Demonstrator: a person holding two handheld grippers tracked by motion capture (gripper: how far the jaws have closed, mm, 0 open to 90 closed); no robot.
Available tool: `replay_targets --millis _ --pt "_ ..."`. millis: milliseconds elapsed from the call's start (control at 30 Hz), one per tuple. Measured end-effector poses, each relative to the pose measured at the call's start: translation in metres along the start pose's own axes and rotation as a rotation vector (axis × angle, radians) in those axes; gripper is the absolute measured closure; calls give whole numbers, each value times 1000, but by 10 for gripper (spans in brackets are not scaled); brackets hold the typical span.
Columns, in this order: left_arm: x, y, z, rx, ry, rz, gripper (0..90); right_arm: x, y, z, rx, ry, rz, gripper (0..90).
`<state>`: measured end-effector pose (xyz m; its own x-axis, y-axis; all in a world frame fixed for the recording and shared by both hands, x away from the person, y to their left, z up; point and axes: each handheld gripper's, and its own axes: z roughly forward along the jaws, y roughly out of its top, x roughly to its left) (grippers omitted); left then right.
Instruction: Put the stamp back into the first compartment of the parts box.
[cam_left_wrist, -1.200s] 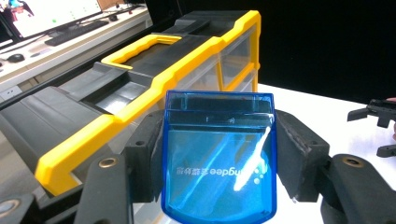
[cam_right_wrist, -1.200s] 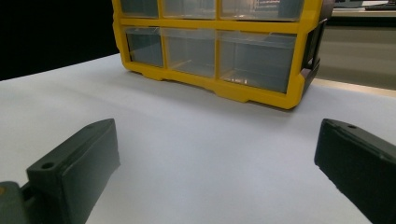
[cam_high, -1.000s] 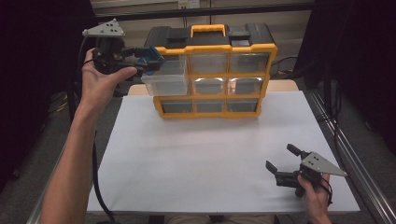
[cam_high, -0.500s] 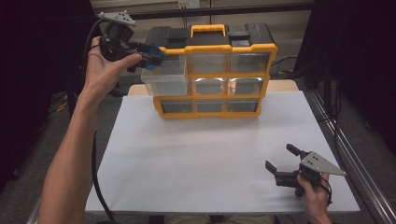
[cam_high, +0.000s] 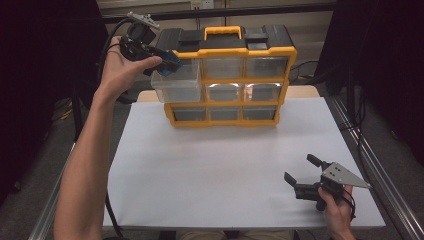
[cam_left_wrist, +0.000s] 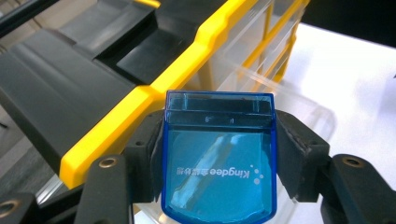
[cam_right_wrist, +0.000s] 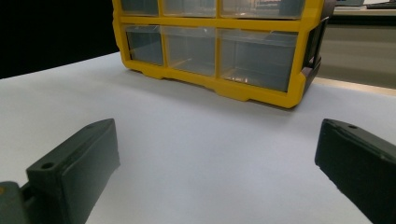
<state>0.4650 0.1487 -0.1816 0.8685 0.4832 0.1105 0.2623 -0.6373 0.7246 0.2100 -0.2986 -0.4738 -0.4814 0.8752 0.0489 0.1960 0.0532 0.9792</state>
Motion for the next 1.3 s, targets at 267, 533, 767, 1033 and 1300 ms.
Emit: replay_targets --millis 267,533,767,1033,1300 --pt "-5 -1 5 -3 -20 -16 410 0 0 0 1 1 -1 0" --pt "-5 -1 14 10 -30 -22 410 0 0 0 0 3 -2 0" --pt "-4 -3 18 -3 -46 -40 409 0 0 0 3 6 -2 0" --pt "2 -12 17 -53 -63 -85 347 -1 0 0 8 -2 -2 0" --pt "4 -17 9 -125 -10 -93 149 -1 -1 0 6 -7 -1 0"
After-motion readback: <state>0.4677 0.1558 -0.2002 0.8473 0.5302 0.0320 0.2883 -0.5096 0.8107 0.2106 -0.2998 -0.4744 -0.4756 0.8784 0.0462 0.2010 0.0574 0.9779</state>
